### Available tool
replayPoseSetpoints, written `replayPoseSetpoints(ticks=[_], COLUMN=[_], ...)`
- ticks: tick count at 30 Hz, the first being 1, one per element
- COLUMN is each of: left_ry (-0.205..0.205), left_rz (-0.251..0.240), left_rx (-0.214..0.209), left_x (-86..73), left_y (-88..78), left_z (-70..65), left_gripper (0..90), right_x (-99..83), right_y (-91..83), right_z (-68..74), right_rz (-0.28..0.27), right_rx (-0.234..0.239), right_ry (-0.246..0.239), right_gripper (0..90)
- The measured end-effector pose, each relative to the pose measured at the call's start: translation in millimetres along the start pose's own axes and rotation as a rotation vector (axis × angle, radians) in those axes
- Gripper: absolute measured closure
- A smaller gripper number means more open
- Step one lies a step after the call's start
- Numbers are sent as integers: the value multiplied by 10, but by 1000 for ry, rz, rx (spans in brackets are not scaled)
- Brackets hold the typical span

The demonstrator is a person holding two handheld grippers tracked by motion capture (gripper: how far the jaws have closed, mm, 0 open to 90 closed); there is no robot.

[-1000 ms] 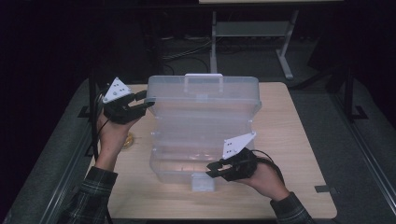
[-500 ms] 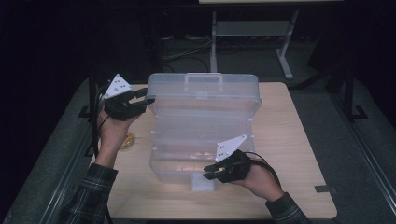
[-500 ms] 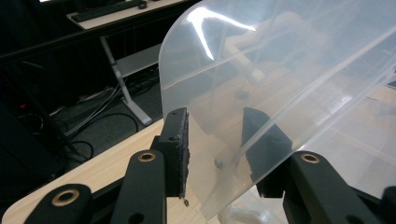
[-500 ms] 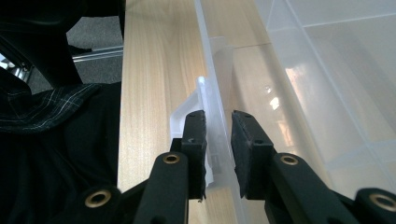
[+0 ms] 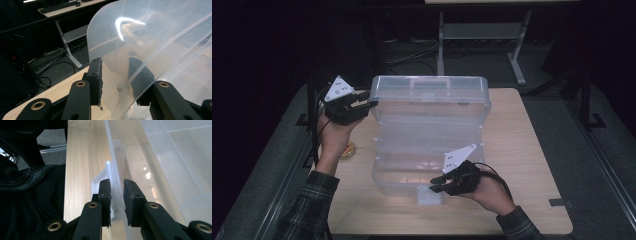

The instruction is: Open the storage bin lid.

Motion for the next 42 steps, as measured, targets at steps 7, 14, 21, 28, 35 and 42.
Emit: replayPoseSetpoints(ticks=[7,14,21,28,35,42], left_ry=[2,-3,-11,-6,7,15], left_rz=[5,0,-3,1,15,27], left_rx=[5,11,10,14,36,57], left_x=[30,62,82,112,143,166], left_y=[48,114,162,231,309,383], left_z=[38,88,125,179,238,282], left_gripper=[642,647,649,656,675,695], right_x=[-4,-5,-3,-4,-3,-4], right_y=[-2,-2,-3,-2,-1,-1], right_z=[3,3,4,-3,-5,-1], right_rz=[3,0,-1,-3,-6,-6], right_rx=[2,4,8,9,10,13], right_ry=[7,11,16,17,16,23], right_gripper=[765,765,766,766,766,766])
Point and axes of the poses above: each handheld gripper's, and its own axes: y roughly forward along the jaws, x roughly out of its top, z roughly to its left, the point moved 8 cm from there along y, roughly forward along the jaws, and after that the axes turned 2 degrees about -y, right-handed, at the moved point
